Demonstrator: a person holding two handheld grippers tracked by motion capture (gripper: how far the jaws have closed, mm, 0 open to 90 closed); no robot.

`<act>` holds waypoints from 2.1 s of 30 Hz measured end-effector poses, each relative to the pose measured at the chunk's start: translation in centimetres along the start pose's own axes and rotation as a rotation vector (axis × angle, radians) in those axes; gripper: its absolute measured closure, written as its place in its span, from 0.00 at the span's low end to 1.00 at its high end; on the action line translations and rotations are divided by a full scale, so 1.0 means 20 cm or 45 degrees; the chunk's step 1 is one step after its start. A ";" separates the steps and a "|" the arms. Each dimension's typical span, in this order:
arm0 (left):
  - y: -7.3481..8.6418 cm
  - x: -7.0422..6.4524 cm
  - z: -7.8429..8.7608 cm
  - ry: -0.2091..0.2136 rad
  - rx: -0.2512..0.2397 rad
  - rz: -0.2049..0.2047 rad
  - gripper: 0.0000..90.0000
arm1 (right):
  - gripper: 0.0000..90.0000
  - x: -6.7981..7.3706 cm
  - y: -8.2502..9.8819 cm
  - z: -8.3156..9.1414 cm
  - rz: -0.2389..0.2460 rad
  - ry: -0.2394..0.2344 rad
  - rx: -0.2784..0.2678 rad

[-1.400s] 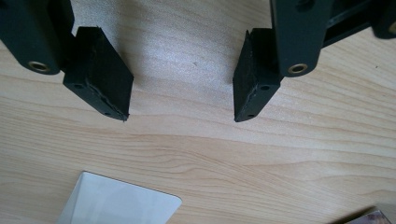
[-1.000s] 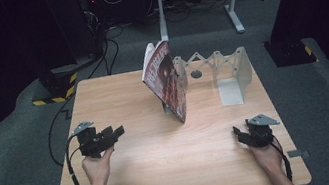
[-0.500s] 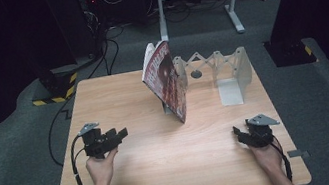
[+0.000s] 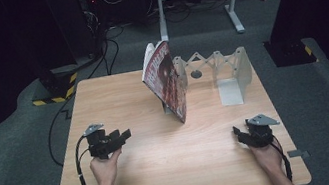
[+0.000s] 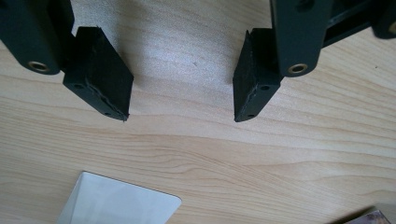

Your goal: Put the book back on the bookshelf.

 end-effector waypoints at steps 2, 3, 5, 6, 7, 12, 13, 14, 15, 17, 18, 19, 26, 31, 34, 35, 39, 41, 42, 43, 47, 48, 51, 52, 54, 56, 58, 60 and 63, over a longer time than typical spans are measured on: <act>0.01 0.00 -0.01 0.000 0.010 -0.010 0.48 | 0.42 0.00 0.00 0.00 0.000 0.000 0.000; 0.01 0.00 -0.02 -0.001 0.010 -0.007 0.48 | 0.42 0.00 0.00 0.00 0.000 0.000 0.000; 0.01 -0.01 -0.02 0.002 0.014 -0.005 0.49 | 0.42 0.00 0.00 0.00 0.000 0.000 0.000; 0.02 -0.01 -0.03 0.001 0.015 -0.010 0.49 | 0.42 0.00 0.00 0.00 0.000 0.001 -0.001; 0.02 -0.01 -0.03 -0.001 0.015 -0.013 0.49 | 0.42 0.00 0.00 0.00 0.000 0.000 0.000; 0.03 -0.01 -0.04 -0.006 0.023 -0.016 0.48 | 0.42 0.00 0.00 0.00 0.000 0.000 0.000; 0.04 -0.01 -0.05 -0.011 0.028 -0.028 0.48 | 0.42 0.00 0.00 0.00 0.000 0.000 0.000; 0.04 -0.01 -0.05 -0.010 0.031 -0.022 0.48 | 0.42 0.00 0.00 0.00 0.000 0.000 0.000; 0.04 -0.01 -0.06 -0.010 0.035 -0.023 0.48 | 0.42 0.00 0.00 0.00 0.000 0.000 0.000; 0.05 -0.01 -0.06 -0.013 0.040 -0.024 0.48 | 0.42 0.00 0.00 0.00 0.000 0.000 0.000; 0.05 -0.02 -0.07 -0.013 0.042 -0.024 0.48 | 0.42 0.00 0.00 0.00 0.000 0.000 0.000; 0.05 -0.02 -0.07 -0.014 0.042 -0.025 0.48 | 0.42 0.00 0.00 0.00 0.001 0.000 0.000; 0.07 -0.02 -0.11 -0.014 0.056 -0.021 0.48 | 0.42 0.00 0.00 0.00 0.001 -0.001 0.000; 0.07 -0.04 -0.14 -0.007 0.063 -0.012 0.48 | 0.42 0.00 0.00 0.00 0.001 -0.001 0.000; 0.08 -0.05 -0.16 -0.003 0.068 -0.019 0.48 | 0.42 0.00 0.00 0.00 0.000 -0.001 0.000; 0.08 -0.05 -0.16 -0.002 0.072 -0.020 0.48 | 0.42 0.00 0.00 0.00 0.000 -0.001 0.000; 0.09 -0.06 -0.19 -0.007 0.091 -0.035 0.48 | 0.42 0.00 0.00 0.00 0.001 -0.001 0.000; 0.09 -0.06 -0.20 -0.009 0.095 -0.037 0.48 | 0.42 0.00 0.00 0.00 0.000 -0.001 0.000; 0.09 -0.06 -0.20 -0.009 0.099 -0.038 0.48 | 0.42 0.00 0.00 0.00 0.001 -0.001 0.000; 0.10 -0.07 -0.21 -0.010 0.106 -0.044 0.48 | 0.42 0.00 0.00 0.00 0.001 -0.001 0.000; 0.11 -0.08 -0.23 -0.015 0.119 -0.053 0.48 | 0.42 0.00 0.00 0.00 0.002 -0.001 0.000; 0.11 -0.08 -0.24 -0.014 0.123 -0.053 0.48 | 0.42 0.00 0.00 0.00 0.001 -0.001 0.000; 0.12 -0.08 -0.25 -0.019 0.132 -0.052 0.48 | 0.42 0.00 0.00 0.00 0.002 -0.002 0.001; 0.12 -0.07 -0.26 -0.027 0.132 -0.057 0.48 | 0.42 0.00 0.00 0.00 0.002 -0.002 0.001; 0.13 -0.07 -0.27 -0.032 0.136 -0.044 0.48 | 0.42 0.00 0.00 0.00 0.002 -0.002 0.001; 0.14 -0.06 -0.28 -0.037 0.142 -0.049 0.48 | 0.42 0.00 0.00 0.00 0.002 -0.003 0.001; 0.14 -0.06 -0.29 -0.043 0.145 -0.045 0.48 | 0.42 0.00 0.00 0.00 0.002 -0.003 0.001; 0.15 -0.06 -0.30 -0.047 0.149 -0.049 0.48 | 0.42 0.00 0.00 0.00 0.002 -0.002 0.001; 0.16 -0.07 -0.31 -0.050 0.167 -0.049 0.48 | 0.42 0.00 0.00 0.00 0.003 -0.003 0.000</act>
Point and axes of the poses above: each handheld gripper's, and its own axes: z roughly backward along the jaws, y roughly out of its underside, x roughly to its left, the point moved 7 cm from there along -z, roughly forward along the jaws, and after that the axes turned 11 degrees about -z, right-handed, at the moved point
